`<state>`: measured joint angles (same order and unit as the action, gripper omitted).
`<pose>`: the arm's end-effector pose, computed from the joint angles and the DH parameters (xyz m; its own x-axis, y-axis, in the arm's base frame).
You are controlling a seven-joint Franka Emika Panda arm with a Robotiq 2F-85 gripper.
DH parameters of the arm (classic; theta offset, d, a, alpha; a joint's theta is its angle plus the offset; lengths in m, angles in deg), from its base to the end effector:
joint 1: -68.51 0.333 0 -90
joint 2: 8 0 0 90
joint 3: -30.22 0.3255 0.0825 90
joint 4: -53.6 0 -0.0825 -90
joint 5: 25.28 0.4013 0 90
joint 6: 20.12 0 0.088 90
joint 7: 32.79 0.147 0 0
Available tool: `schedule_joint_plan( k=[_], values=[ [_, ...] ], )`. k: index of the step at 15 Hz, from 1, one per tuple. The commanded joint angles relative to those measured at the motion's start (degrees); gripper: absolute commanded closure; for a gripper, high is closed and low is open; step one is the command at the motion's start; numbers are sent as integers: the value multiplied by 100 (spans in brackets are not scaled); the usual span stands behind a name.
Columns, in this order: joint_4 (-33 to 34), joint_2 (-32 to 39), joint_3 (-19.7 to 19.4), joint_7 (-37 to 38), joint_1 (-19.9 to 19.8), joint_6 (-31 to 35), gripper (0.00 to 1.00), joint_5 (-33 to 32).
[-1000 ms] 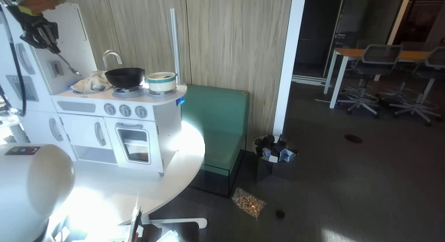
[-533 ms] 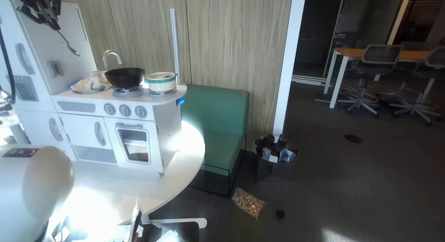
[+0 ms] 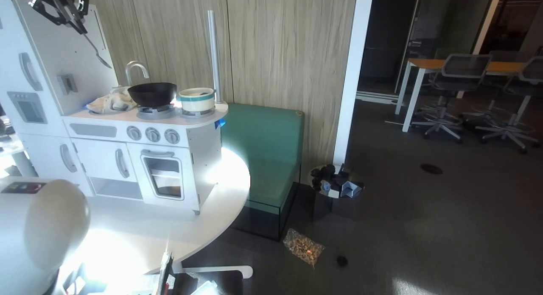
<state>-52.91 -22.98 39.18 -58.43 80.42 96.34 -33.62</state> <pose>0.5074 0.1895 0.6439 0.5895 0.7537 0.2907 0.6704 -0.6572 0.3444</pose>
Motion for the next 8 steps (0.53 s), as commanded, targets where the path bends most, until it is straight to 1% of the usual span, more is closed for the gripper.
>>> schedule_joint_plan(
  k=[1,5,8],
  values=[
    [-1095,-948,-184,592,-98,570,96,172],
    [-1732,-1455,-267,1156,-253,1077,96,-22],
    [-2050,-1728,-219,1564,-426,1245,96,-197]
  ],
)
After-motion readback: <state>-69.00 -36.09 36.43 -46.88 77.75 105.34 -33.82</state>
